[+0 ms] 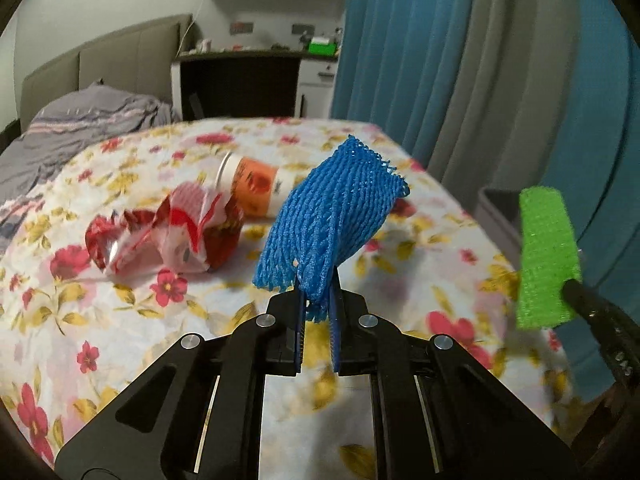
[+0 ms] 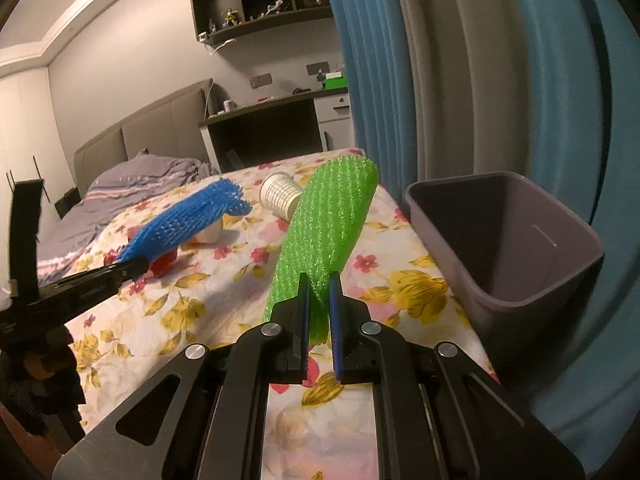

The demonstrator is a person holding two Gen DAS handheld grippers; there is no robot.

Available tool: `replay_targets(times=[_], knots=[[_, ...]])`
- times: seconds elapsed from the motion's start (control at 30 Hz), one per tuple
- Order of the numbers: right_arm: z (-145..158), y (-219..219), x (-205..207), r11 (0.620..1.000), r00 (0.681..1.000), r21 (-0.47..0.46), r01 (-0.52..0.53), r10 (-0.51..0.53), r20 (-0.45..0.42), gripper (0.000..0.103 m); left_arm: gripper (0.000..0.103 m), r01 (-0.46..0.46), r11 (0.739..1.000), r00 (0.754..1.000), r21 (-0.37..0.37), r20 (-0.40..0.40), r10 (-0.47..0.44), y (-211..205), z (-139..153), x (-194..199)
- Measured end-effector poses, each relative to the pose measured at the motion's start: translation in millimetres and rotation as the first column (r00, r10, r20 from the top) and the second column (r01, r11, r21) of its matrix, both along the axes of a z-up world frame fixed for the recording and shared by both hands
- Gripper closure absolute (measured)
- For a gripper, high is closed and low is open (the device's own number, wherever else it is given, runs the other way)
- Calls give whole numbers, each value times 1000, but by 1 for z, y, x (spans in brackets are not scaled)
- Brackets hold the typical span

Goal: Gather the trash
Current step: 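Carry both mesh nets over the grey bin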

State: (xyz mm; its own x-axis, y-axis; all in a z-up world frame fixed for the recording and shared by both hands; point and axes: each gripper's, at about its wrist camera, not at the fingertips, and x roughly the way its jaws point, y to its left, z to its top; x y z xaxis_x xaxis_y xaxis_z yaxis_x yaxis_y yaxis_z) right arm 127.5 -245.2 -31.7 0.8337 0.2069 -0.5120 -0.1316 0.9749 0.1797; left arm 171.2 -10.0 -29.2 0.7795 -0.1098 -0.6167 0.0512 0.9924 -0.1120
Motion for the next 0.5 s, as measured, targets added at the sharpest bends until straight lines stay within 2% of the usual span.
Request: replay_targets(times=[0.5], knots=[[35, -51, -30, 995, 990, 34, 91, -94, 106, 93, 94, 106, 994, 989, 22, 100, -107, -66, 40, -23]])
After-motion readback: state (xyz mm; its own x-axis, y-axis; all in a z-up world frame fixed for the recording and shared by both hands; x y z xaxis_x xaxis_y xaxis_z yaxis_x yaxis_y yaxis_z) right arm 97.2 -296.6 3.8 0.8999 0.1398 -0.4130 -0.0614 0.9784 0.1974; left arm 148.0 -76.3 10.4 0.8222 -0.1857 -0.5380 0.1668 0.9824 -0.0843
